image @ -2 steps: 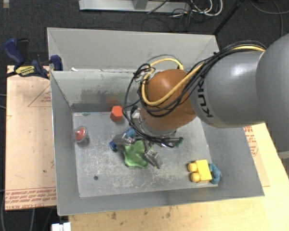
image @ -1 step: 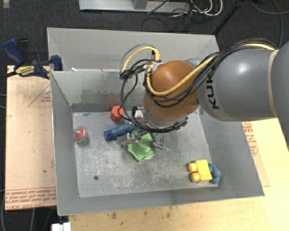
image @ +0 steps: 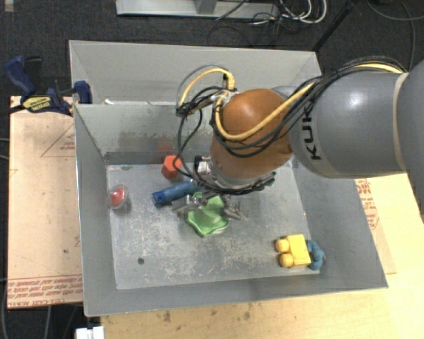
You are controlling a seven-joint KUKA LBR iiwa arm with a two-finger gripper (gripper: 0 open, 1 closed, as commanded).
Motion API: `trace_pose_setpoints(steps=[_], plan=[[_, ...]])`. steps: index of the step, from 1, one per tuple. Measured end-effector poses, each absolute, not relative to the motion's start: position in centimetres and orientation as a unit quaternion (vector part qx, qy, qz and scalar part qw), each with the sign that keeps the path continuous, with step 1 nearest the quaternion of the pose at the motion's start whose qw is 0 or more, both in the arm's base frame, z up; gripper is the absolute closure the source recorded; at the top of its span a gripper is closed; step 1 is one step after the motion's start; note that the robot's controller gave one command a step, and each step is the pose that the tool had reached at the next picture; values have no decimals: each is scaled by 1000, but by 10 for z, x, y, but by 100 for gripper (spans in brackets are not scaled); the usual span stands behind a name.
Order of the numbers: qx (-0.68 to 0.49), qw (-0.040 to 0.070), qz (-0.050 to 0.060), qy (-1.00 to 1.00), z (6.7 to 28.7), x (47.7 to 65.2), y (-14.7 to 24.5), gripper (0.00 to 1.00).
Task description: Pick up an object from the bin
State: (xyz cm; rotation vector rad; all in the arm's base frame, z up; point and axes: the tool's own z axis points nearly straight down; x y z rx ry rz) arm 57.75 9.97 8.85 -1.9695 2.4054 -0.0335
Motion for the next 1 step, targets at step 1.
trace_pose_setpoints(steps=[1], plan=[[-633,16,-11,774,88,577,100,0]])
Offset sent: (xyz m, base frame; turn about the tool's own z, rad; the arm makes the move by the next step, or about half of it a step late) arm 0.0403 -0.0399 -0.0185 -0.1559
